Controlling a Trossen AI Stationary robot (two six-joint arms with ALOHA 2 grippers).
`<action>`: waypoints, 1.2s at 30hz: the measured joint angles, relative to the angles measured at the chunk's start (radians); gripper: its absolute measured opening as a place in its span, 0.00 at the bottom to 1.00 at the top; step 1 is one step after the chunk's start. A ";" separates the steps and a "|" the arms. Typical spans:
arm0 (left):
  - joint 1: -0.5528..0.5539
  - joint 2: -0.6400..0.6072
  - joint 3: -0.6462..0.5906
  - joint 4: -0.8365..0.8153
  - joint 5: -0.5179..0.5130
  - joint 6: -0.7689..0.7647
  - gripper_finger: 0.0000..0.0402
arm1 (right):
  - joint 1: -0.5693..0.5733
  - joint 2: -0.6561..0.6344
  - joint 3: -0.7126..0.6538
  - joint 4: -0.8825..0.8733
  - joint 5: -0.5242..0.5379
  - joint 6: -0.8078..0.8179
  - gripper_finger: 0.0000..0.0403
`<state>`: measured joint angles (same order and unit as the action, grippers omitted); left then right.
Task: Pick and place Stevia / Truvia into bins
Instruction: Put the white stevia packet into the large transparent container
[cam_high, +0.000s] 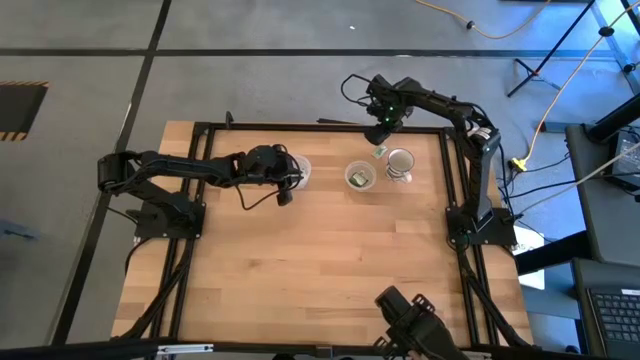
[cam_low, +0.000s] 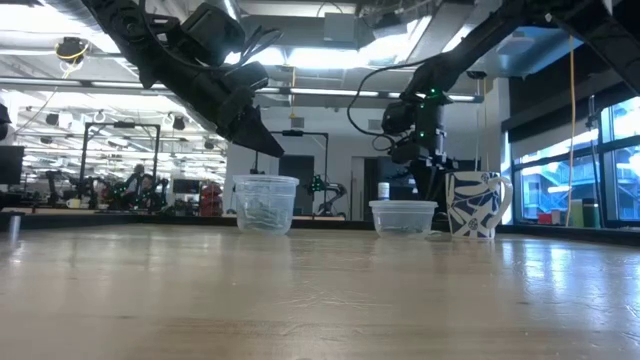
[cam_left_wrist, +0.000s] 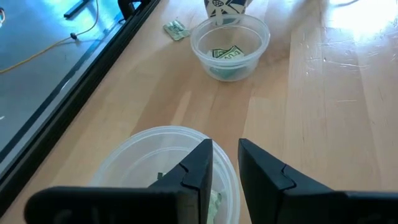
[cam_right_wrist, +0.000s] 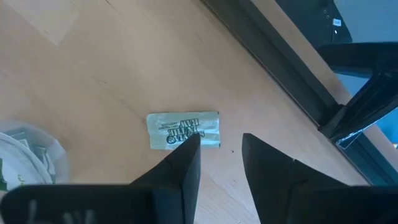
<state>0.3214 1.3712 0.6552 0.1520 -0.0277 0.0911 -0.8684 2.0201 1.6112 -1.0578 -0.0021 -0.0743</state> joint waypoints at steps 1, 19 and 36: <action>0.000 0.000 0.000 0.000 0.000 0.000 0.18 | 0.000 0.000 0.000 0.002 0.000 -0.006 0.30; 0.000 0.000 0.000 0.000 -0.001 0.001 0.18 | 0.000 0.000 -0.071 0.046 0.034 -0.011 0.30; 0.000 0.000 0.000 0.001 -0.002 0.001 0.18 | 0.000 0.002 -0.244 0.276 0.035 0.016 0.28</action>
<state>0.3214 1.3712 0.6554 0.1528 -0.0292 0.0917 -0.8684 2.0216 1.3670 -0.7813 0.0326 -0.0579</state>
